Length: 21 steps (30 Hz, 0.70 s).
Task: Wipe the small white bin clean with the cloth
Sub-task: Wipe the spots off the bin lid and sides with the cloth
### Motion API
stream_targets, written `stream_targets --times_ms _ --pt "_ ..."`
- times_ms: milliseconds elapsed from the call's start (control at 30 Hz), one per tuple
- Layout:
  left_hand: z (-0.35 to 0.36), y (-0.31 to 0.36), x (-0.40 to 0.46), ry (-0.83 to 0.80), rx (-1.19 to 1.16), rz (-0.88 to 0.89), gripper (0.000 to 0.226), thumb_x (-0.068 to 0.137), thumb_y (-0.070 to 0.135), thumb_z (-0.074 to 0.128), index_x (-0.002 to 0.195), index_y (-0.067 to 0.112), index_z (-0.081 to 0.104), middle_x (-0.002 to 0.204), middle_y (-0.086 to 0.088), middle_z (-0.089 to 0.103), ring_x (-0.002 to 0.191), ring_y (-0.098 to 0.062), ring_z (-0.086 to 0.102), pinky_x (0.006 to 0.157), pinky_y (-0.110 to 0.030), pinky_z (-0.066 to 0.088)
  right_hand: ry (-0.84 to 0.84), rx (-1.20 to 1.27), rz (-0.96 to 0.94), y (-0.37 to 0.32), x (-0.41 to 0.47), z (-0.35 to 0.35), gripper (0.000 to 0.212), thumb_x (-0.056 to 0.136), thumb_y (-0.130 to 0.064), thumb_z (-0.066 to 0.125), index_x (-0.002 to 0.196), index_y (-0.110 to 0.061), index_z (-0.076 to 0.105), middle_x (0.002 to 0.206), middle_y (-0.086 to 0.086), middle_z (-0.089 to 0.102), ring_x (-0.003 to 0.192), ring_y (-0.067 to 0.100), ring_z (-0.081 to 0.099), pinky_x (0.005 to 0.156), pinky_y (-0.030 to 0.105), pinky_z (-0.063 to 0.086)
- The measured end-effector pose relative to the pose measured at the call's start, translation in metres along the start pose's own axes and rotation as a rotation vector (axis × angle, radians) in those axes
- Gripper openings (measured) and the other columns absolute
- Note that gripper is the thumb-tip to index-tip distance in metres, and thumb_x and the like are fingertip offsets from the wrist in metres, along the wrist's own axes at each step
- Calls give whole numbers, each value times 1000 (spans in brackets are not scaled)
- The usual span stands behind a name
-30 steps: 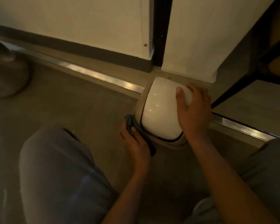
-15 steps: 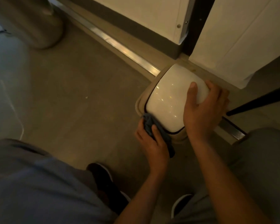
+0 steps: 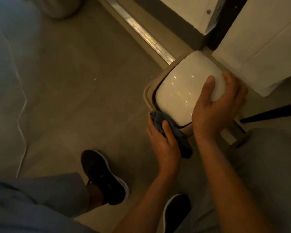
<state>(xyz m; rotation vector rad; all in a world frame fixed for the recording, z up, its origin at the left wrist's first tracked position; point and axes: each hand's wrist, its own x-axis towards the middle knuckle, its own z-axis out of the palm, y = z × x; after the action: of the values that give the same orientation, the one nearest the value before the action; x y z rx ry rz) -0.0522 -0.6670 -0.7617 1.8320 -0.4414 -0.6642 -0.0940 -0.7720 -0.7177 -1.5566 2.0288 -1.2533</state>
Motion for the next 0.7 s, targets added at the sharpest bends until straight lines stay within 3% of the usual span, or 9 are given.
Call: stream_targets --times_ms 67,233,367,433,533,633,700 --pt "1 -3 -9 -1 -9 -13 54 107 28 42 156 20 22 144 27 28 130 25 25 107 -2 19 6 4 -19 1 0 1 48 97 -53 49 130 -19 59 133 6 54 119 16 48 90 30 49" --pt "1 12 45 31 53 24 51 108 31 36 156 20 25 154 7 32 134 5 31 105 -1 21 37 43 -54 5 1 3 47 97 -52 50 127 -18 62 131 5 56 118 17 49 92 31 48" --pt "0 15 72 86 30 43 49 109 31 34 156 17 30 152 -7 38 138 -11 35 114 -17 26 69 41 -62 6 2 5 47 96 -52 50 125 -17 64 128 6 58 117 20 52 91 29 47" --pt "4 9 51 88 26 10 51 108 34 35 157 20 27 151 -1 37 133 -1 34 114 -17 26 68 40 -56 6 2 6 48 96 -53 50 125 -17 63 129 7 58 117 19 51 91 29 48" --pt "10 2 2 72 11 -39 53 108 35 37 157 23 22 148 11 32 127 15 29 105 -2 20 66 46 -47 7 2 7 46 96 -51 52 126 -17 63 129 6 57 117 19 51 90 30 48" --pt "11 1 -2 37 32 -47 53 108 32 36 158 20 22 145 11 31 115 29 29 97 6 18 60 61 -50 8 2 7 44 96 -49 53 125 -18 63 129 6 57 116 18 51 88 33 50" --pt "8 7 22 37 59 -30 52 109 31 35 157 18 23 144 8 31 107 29 30 90 11 16 63 64 -51 8 2 7 45 96 -49 53 125 -17 63 129 6 57 115 19 51 88 35 50"
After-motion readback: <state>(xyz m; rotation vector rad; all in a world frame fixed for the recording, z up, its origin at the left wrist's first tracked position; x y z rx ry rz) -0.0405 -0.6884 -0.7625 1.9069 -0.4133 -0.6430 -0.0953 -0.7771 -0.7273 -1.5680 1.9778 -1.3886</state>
